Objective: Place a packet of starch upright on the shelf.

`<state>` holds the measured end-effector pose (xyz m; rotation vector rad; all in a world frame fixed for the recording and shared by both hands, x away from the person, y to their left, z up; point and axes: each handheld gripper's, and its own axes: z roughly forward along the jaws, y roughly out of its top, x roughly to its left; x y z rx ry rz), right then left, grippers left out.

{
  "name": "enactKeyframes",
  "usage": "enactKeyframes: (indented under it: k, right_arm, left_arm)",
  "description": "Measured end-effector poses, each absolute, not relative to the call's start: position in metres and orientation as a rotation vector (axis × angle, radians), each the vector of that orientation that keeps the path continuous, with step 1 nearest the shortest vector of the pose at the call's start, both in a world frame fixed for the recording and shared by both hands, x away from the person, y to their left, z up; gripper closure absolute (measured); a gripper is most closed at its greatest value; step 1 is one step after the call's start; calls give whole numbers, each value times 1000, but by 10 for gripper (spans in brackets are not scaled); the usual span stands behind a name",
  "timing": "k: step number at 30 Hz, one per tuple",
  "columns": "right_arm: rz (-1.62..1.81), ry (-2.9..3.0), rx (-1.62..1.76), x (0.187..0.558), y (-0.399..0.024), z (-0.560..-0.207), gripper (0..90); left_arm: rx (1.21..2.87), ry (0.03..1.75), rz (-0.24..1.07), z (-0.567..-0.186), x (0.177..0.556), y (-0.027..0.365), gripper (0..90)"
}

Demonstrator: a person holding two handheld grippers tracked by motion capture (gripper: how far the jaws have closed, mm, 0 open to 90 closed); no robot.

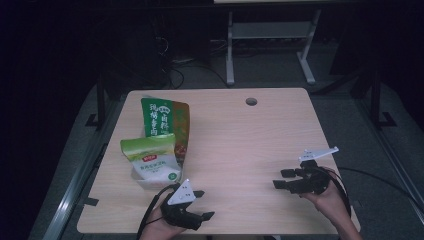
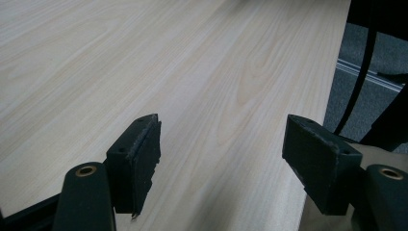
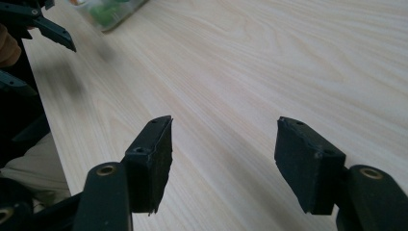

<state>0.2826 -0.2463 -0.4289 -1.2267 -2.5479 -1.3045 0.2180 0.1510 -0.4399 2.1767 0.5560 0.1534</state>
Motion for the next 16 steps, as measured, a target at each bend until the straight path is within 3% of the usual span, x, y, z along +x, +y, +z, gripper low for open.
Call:
enactKeyframes:
  k: [16]
  right_arm:
    - [-1338, -2546, -1237, 263, -246, -435, 364]
  left_arm:
    - [2167, 563, 148, -439, 219, 152, 287]
